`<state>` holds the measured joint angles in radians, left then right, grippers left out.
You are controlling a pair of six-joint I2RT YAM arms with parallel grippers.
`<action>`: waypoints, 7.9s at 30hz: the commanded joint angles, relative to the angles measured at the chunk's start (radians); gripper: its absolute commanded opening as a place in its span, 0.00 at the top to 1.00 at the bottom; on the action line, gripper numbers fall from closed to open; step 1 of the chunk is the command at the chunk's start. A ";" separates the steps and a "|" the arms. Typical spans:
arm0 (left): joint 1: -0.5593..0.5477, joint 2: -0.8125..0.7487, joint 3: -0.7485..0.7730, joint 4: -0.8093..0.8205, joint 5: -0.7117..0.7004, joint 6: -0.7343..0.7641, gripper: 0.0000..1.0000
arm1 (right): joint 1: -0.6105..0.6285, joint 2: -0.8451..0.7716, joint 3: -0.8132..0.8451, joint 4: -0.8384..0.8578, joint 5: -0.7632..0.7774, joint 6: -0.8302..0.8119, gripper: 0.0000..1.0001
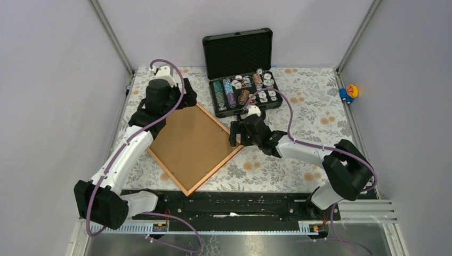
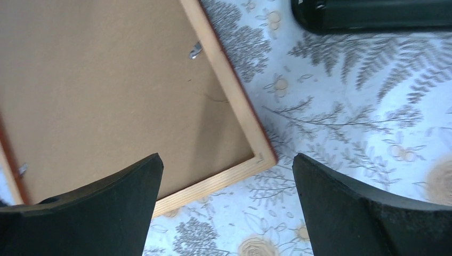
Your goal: Put the photo into the frame
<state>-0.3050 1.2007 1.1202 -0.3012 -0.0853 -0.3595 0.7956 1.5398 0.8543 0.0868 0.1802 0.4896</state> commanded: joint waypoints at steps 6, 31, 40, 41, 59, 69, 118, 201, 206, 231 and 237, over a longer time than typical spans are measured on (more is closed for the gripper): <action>-0.004 0.029 -0.007 0.101 0.123 -0.002 0.01 | 0.000 0.019 -0.046 0.036 -0.128 0.155 0.00; -0.060 0.221 -0.004 0.080 0.048 -0.073 0.01 | 0.039 0.136 0.013 0.255 0.202 -0.029 0.00; -0.035 0.472 0.047 0.098 0.021 -0.466 0.01 | 0.027 0.322 0.224 0.210 0.066 -0.078 0.09; -0.023 0.502 0.058 0.078 0.008 -0.529 0.01 | 0.023 0.337 0.257 0.192 0.058 -0.087 0.09; 0.052 0.815 0.279 -0.035 0.060 -0.824 0.23 | -0.079 0.547 0.358 0.289 -0.203 -0.120 0.28; 0.057 0.837 0.289 -0.009 0.014 -0.812 0.44 | -0.077 0.634 0.454 0.205 -0.248 -0.109 0.38; 0.002 -0.265 -0.303 -0.219 0.471 -0.230 0.01 | -0.080 0.413 0.348 0.044 -0.274 -0.075 0.29; 0.469 -0.128 -0.473 -0.454 -0.081 -0.574 0.21 | -0.050 0.271 0.399 -0.338 -0.174 -0.221 0.21; 0.468 -0.133 -0.499 -0.429 -0.066 -0.584 0.47 | -0.045 0.277 0.418 -0.349 -0.179 -0.209 0.21; 0.482 0.051 -0.547 -0.274 -0.030 -0.581 0.81 | 0.198 0.272 0.436 -0.360 -0.071 -0.191 0.20; 0.501 0.135 -0.542 -0.263 0.014 -0.539 1.00 | 0.232 0.191 0.289 -0.183 -0.159 -0.242 0.19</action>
<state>0.1776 1.2510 0.6094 -0.6579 -0.0746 -0.9047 1.0077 1.8111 1.2366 -0.2237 0.0605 0.2909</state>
